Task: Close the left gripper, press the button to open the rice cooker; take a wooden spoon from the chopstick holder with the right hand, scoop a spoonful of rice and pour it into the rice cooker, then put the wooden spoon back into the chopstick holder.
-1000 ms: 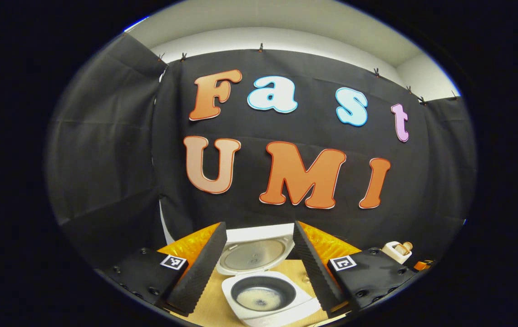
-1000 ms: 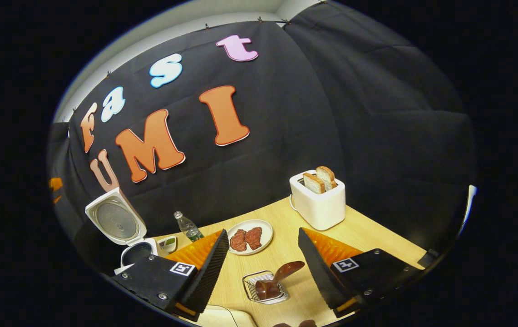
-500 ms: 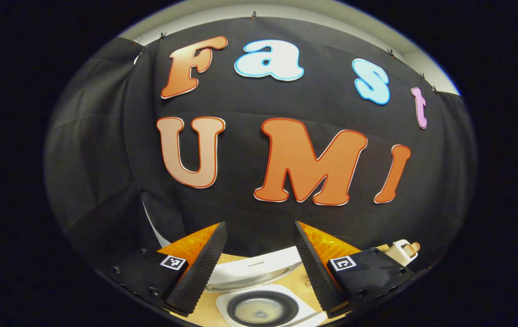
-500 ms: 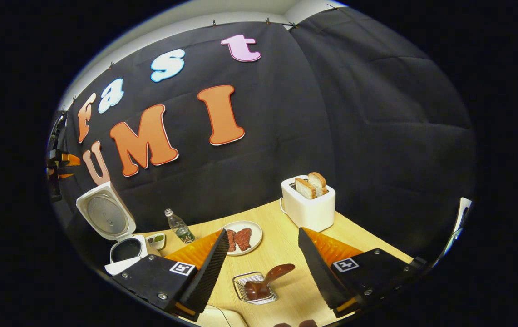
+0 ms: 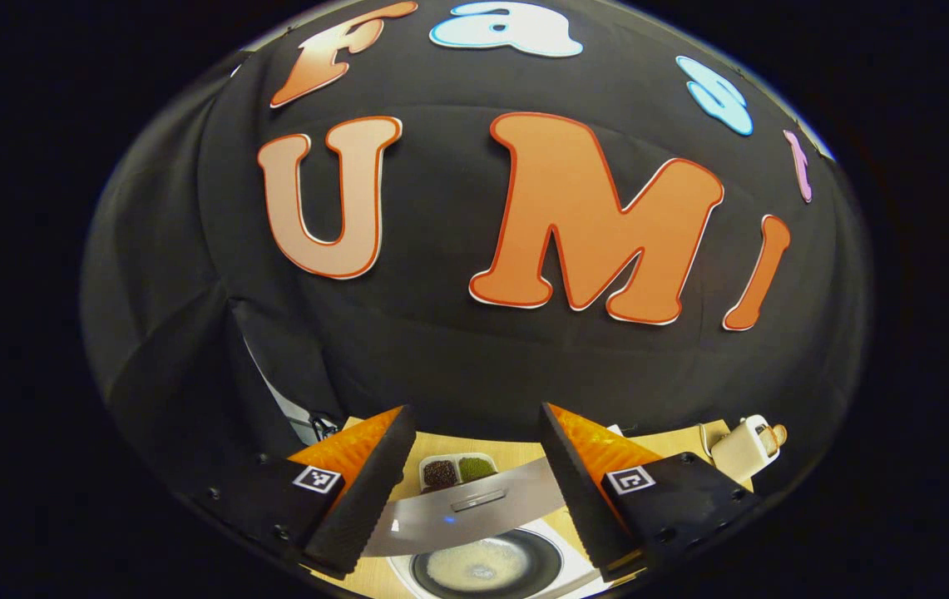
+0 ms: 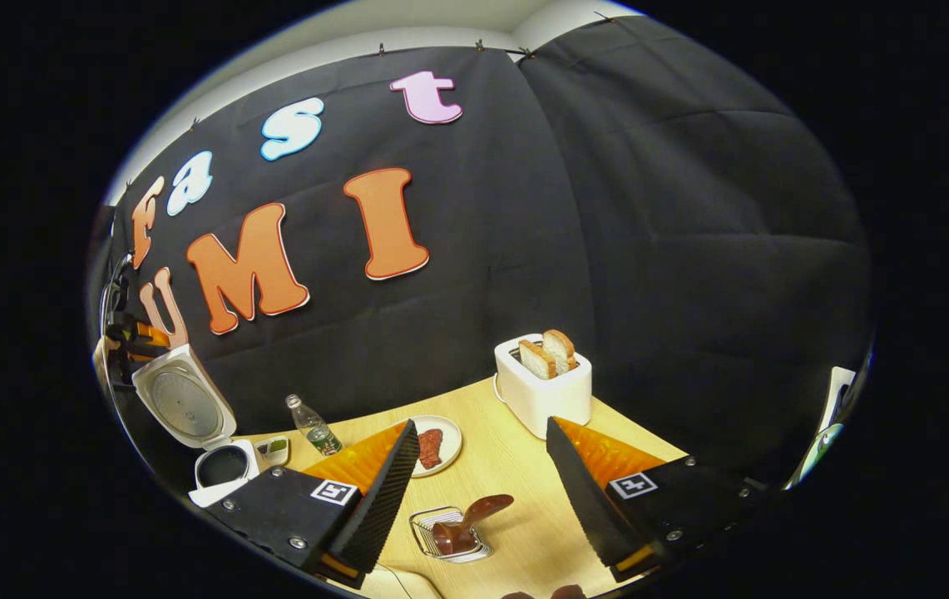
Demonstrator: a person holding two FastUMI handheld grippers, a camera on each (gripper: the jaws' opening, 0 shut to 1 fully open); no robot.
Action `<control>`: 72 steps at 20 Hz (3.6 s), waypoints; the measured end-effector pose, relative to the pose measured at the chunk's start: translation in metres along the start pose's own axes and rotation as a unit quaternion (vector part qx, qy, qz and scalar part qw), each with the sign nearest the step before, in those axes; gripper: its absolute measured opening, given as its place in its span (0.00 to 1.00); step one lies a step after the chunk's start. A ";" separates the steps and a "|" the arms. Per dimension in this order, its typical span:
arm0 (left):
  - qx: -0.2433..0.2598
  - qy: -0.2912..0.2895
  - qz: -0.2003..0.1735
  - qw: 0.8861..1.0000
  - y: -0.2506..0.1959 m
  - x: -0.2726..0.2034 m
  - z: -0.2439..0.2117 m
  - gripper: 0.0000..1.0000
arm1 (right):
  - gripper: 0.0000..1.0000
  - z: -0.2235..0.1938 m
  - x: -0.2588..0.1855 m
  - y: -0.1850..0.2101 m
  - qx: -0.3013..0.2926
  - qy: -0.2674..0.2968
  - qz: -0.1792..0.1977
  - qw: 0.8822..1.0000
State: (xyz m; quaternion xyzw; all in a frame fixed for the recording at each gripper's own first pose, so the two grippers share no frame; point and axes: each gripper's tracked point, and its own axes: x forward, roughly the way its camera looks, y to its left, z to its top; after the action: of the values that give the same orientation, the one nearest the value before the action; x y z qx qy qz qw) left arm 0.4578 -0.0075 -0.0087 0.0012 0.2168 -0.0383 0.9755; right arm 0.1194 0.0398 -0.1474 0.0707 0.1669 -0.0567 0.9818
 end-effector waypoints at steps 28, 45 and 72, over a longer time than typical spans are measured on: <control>0.003 0.074 0.027 0.997 -0.041 -0.091 -0.235 1.00 | 0.94 0.001 -0.058 0.030 -0.033 -0.005 0.101 0.994; 0.050 0.045 0.073 0.995 -0.052 -0.078 -0.287 1.00 | 0.94 -0.026 -0.048 0.039 -0.016 0.040 0.130 0.991; 0.031 -0.240 0.029 0.970 -0.045 -0.372 -0.035 1.00 | 0.94 0.120 -0.087 0.042 -0.095 -0.111 0.140 0.979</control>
State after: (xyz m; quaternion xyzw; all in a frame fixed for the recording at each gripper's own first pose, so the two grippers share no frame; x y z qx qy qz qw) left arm 0.1040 -0.0244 0.1171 0.0284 -0.0248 -0.0158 0.9992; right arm 0.0817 0.0702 -0.0012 -0.0066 0.0500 0.0902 0.9946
